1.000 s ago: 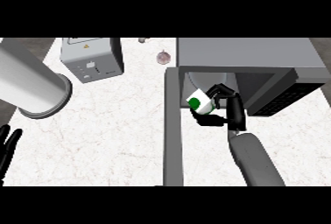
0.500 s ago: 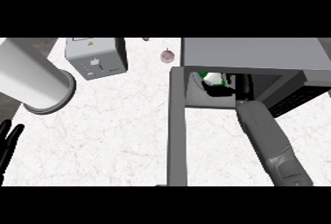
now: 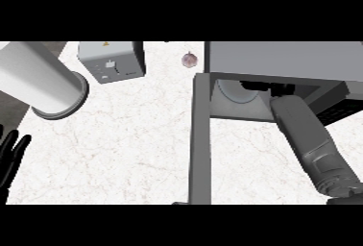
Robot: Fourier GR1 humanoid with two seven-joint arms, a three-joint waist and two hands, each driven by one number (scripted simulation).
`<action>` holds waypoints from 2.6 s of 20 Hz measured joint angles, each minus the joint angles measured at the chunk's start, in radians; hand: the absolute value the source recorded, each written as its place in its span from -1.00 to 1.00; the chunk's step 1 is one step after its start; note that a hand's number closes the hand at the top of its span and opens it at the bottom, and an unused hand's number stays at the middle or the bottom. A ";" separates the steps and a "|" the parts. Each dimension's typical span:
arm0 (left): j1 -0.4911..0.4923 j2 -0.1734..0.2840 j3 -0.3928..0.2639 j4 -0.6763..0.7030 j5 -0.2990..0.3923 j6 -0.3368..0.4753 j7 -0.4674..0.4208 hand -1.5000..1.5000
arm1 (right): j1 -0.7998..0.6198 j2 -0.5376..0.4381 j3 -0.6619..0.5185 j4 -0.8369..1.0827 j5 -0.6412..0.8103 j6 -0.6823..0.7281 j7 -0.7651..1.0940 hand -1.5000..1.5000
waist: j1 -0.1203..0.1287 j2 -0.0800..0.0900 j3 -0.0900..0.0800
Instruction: Pick up the milk, place it into the microwave and close the microwave
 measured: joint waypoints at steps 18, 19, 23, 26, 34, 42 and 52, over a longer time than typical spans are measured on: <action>-0.025 0.005 -0.019 0.027 -0.067 -0.008 -0.015 -1.00 | -0.131 0.055 0.048 0.178 0.089 0.012 0.030 -1.00 | 0.011 0.005 0.001; -0.022 0.004 -0.021 0.018 -0.071 -0.006 -0.013 -1.00 | -0.134 0.043 0.042 0.178 0.084 0.018 0.029 -1.00 | 0.010 0.005 0.001; 0.000 -0.001 -0.028 0.001 -0.080 -0.011 -0.013 -1.00 | -0.132 0.041 0.018 0.171 0.067 -0.009 0.021 -1.00 | 0.004 0.001 0.001; 0.017 -0.002 -0.022 0.006 -0.081 -0.020 -0.024 -1.00 | -0.127 0.029 0.003 0.165 0.057 -0.018 0.007 -1.00 | -0.002 0.000 0.001; 0.035 -0.025 -0.059 -0.020 -0.114 -0.019 -0.024 -1.00 | -0.106 -0.016 -0.030 0.157 0.038 -0.008 -0.051 -1.00 | -0.006 0.004 0.003; 0.062 -0.034 -0.067 -0.044 -0.121 -0.020 -0.017 -1.00 | -0.083 -0.031 -0.073 0.140 0.001 0.069 -0.109 -1.00 | -0.011 0.002 0.002; 0.088 -0.052 -0.099 -0.054 -0.146 -0.001 -0.022 -1.00 | -0.053 -0.017 -0.118 0.101 -0.057 0.265 -0.135 -1.00 | -0.027 -0.010 -0.005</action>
